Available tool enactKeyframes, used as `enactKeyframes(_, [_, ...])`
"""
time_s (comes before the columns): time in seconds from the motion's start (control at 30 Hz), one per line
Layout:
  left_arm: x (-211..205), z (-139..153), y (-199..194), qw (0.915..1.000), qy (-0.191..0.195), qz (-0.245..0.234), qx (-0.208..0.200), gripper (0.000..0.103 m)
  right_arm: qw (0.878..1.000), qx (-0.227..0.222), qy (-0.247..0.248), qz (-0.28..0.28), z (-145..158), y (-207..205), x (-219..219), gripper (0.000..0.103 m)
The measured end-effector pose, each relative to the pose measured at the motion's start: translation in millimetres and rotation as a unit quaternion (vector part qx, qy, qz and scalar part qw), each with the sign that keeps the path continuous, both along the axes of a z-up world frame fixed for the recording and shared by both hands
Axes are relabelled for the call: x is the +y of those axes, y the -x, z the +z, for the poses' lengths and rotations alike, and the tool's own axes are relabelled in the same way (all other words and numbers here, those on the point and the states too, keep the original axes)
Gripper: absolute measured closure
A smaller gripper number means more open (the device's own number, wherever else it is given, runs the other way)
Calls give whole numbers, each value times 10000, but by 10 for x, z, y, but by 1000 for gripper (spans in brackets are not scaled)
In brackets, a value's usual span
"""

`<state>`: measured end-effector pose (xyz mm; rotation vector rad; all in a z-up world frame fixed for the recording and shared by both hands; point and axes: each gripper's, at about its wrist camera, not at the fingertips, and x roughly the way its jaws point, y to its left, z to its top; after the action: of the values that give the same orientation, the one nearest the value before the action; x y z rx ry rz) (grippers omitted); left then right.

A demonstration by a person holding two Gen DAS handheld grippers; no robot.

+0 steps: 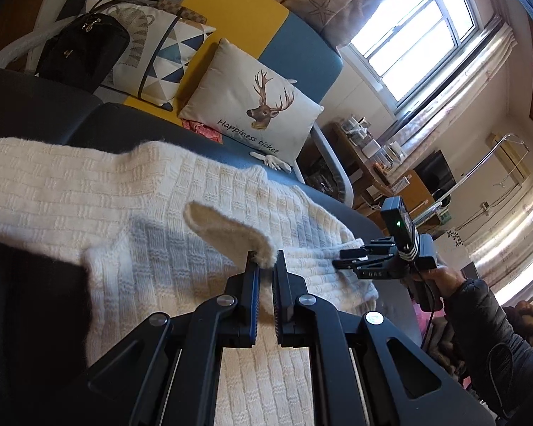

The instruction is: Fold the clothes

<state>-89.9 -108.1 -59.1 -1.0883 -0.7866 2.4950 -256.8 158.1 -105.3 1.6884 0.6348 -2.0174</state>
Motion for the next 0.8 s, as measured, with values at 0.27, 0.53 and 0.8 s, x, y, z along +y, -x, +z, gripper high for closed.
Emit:
enactKeyframes(0.27, [-17, 105, 39, 9998, -46, 94, 170, 97, 9981, 436, 296, -310, 50, -95, 81, 100])
enactKeyframes(0.53, [19, 397, 249, 9962, 384, 152, 766, 97, 9801, 1215, 1078, -1138, 449, 0, 411, 100])
enactKeyframes(0.8, [-232, -499, 441, 9948, 446, 591, -704, 97, 9683, 1073, 1583, -1608, 125, 16, 482, 92])
